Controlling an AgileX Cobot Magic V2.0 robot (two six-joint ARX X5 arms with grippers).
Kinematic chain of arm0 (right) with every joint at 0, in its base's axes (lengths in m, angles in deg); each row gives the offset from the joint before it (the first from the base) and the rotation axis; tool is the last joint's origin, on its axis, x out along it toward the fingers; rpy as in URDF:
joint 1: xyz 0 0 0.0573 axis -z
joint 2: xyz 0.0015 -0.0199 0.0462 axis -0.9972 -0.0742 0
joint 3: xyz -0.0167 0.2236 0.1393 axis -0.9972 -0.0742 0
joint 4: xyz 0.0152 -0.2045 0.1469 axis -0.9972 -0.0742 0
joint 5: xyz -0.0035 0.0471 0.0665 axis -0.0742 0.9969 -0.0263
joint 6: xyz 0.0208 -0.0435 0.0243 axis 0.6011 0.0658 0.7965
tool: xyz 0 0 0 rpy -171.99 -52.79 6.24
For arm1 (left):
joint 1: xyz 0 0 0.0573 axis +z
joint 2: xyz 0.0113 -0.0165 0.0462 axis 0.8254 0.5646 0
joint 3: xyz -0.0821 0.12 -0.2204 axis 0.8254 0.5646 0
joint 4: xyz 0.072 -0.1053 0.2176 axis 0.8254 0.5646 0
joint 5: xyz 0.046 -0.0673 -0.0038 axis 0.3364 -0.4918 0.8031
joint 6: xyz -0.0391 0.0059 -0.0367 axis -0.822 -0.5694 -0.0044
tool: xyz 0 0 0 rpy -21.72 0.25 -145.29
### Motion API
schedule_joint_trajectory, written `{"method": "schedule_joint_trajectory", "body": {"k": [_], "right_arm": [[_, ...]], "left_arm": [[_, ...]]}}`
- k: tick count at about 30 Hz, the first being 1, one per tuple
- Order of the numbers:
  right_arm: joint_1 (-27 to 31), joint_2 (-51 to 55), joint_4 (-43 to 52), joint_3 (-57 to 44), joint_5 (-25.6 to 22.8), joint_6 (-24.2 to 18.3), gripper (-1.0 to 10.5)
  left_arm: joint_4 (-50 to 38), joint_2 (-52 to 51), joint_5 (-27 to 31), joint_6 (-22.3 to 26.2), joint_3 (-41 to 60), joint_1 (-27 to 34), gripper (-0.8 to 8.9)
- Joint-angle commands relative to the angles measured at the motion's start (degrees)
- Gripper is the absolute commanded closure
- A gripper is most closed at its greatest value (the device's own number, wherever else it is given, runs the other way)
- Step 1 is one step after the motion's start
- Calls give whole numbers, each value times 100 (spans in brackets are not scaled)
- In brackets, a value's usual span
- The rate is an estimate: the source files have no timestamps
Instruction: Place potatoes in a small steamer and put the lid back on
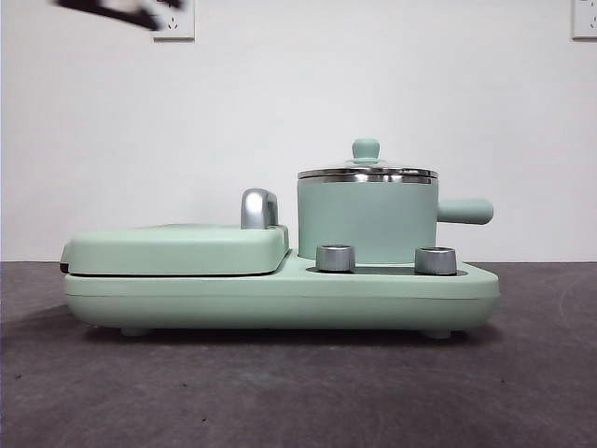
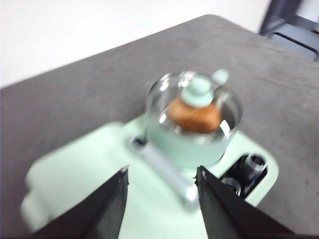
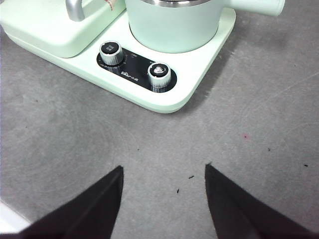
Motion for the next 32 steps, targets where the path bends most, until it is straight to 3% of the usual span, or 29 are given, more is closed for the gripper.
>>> {"method": "schedule_joint_trajectory", "body": {"k": [1,7,14,20,21,22,23,32], "right_arm": [[-15,-9,57,15,9,61,694],[-15,-9,57,15,9,61,694],[-15,-9,57,15,9,61,694],[-15,-7,7,17,26,61,695],[-15,-7,7,17,33,66,726],[-15,-7,4,17,50,83,870],[-15,-7,15,17,50,87,948],[-15,-7,96,22,22,138,928]], "left_arm": [[-15,-767,-44,-269,649,256,605],[540,-2409,413,-721,1733,796,604],[1561,-3550,876,-1161,2164,957,605],[1888,-3912,955,-1585,2164,955,605],[1895,-3952,955,-1580,2164,955,634],[1902,-3993,951,-1565,2164,955,794],[1884,-4024,951,-1572,2164,955,786],[1709,-4063,951,-1558,2159,955,808]]}}
